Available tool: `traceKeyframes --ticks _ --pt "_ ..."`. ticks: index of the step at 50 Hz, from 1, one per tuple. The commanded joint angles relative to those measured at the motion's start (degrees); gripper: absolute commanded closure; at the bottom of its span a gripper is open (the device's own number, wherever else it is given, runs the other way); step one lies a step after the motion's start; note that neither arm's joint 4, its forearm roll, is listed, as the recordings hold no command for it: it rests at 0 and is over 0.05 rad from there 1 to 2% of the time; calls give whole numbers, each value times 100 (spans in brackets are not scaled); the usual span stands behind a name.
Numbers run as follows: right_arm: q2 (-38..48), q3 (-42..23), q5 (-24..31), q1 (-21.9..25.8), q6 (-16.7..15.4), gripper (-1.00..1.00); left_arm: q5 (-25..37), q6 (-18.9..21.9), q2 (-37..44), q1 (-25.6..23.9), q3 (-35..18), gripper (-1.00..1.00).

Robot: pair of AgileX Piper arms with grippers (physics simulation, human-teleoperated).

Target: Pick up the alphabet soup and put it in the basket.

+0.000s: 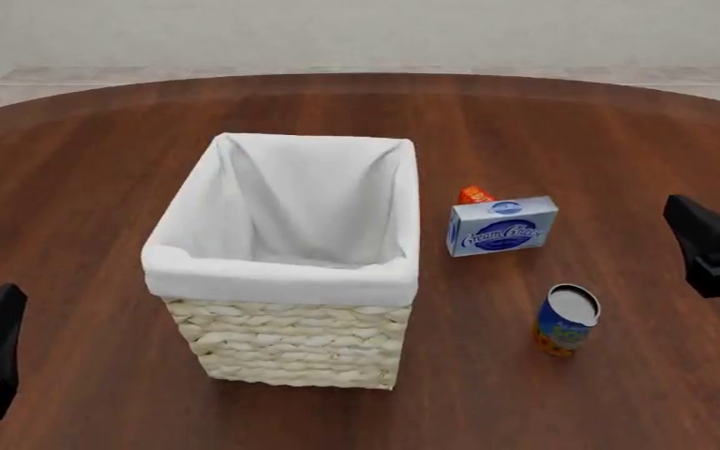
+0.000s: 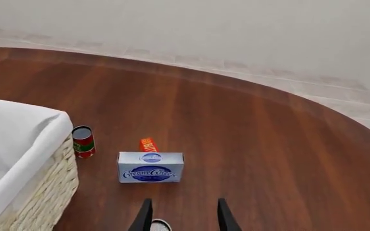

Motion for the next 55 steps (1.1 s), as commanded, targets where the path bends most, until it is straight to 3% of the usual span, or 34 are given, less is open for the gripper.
traceKeyframes --ticks 1,29,55 --pt "237 43 -85 84 53 -100 11 2 1 -37 2 -100" --pt "891 497 -891 318 126 -100 -7 24 2 -33 56 -100" --pt "1371 682 -1298 505 130 -100 -31 19 25 -44 69 -100"
